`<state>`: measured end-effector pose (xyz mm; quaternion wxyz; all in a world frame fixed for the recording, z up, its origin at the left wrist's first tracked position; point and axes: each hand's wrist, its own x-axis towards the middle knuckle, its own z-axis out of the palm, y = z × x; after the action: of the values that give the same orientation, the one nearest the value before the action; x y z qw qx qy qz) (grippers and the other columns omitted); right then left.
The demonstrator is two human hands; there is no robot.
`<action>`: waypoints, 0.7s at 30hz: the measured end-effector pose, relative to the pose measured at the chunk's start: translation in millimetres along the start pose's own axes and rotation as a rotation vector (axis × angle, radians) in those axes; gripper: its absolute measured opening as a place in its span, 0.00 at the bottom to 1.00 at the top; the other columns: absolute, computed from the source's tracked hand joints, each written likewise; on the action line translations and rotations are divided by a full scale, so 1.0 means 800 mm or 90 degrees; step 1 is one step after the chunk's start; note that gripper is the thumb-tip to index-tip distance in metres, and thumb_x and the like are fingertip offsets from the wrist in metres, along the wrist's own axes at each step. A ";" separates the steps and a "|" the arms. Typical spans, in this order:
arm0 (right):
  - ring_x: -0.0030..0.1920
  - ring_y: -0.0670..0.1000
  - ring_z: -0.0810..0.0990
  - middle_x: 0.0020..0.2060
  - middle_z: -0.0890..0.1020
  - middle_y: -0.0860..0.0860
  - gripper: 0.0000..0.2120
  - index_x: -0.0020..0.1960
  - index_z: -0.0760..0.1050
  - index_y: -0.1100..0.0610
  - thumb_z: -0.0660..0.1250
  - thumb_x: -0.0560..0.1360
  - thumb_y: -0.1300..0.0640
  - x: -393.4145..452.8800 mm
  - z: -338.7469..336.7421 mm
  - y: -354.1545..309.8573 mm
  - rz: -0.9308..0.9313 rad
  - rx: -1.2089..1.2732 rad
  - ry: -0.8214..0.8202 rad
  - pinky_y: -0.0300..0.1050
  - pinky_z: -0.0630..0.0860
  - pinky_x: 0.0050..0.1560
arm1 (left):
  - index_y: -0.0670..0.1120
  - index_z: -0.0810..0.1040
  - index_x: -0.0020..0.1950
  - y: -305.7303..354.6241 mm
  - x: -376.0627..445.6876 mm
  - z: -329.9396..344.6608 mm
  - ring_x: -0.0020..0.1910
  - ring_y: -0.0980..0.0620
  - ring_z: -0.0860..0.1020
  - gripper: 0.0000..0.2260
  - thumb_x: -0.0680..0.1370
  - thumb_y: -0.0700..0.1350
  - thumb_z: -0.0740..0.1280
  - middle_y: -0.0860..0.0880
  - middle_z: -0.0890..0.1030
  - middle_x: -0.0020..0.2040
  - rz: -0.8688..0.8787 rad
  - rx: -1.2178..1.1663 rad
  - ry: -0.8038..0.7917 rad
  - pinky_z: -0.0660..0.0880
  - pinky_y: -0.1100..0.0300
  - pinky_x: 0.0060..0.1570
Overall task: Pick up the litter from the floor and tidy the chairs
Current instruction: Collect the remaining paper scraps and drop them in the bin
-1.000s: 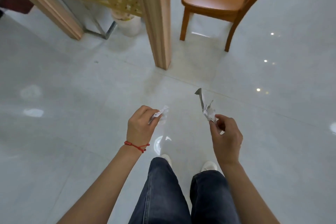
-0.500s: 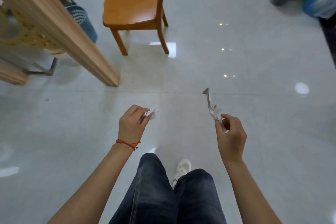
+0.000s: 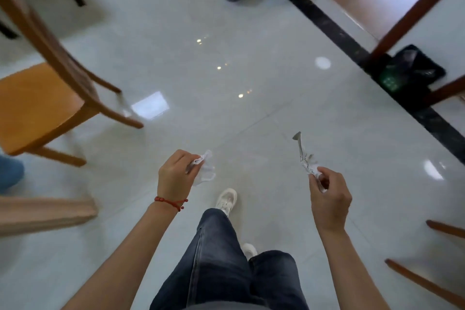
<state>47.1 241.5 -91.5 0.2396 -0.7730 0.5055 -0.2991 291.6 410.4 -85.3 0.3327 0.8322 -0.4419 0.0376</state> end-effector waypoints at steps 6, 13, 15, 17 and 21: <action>0.34 0.53 0.73 0.37 0.77 0.60 0.09 0.48 0.76 0.68 0.70 0.68 0.72 0.051 -0.007 0.008 0.125 -0.006 0.115 0.24 0.68 0.38 | 0.37 0.81 0.36 0.011 0.127 0.052 0.28 0.49 0.75 0.07 0.70 0.41 0.70 0.44 0.78 0.31 0.113 -0.056 -0.081 0.71 0.64 0.29; 0.33 0.54 0.74 0.36 0.77 0.60 0.09 0.48 0.76 0.67 0.70 0.68 0.71 0.109 -0.028 0.043 0.229 -0.032 0.219 0.24 0.68 0.37 | 0.37 0.81 0.36 0.072 0.238 0.139 0.31 0.54 0.72 0.04 0.69 0.38 0.70 0.44 0.77 0.32 0.218 -0.112 -0.161 0.68 0.68 0.31; 0.34 0.52 0.74 0.37 0.77 0.60 0.09 0.48 0.76 0.67 0.70 0.68 0.71 0.132 -0.036 0.060 0.248 -0.039 0.237 0.25 0.68 0.36 | 0.37 0.81 0.36 0.097 0.265 0.170 0.32 0.55 0.71 0.04 0.69 0.38 0.70 0.44 0.77 0.32 0.234 -0.119 -0.177 0.67 0.69 0.32; 0.35 0.51 0.74 0.37 0.77 0.60 0.09 0.48 0.76 0.68 0.70 0.69 0.71 0.162 -0.047 0.086 0.264 -0.037 0.257 0.24 0.69 0.36 | 0.37 0.81 0.36 0.126 0.292 0.207 0.31 0.54 0.72 0.04 0.69 0.38 0.70 0.44 0.78 0.32 0.250 -0.126 -0.189 0.67 0.70 0.32; 0.35 0.51 0.74 0.37 0.77 0.60 0.09 0.48 0.77 0.67 0.70 0.69 0.71 0.232 -0.070 0.135 0.271 -0.036 0.284 0.25 0.68 0.36 | 0.37 0.81 0.37 0.191 0.340 0.272 0.30 0.52 0.74 0.04 0.68 0.38 0.70 0.44 0.78 0.32 0.280 -0.132 -0.203 0.67 0.69 0.32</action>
<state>-4.2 25.6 -83.7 0.1584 -0.5712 0.7045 -0.3902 290.2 30.4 -77.5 0.3265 0.6732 -0.6601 -0.0675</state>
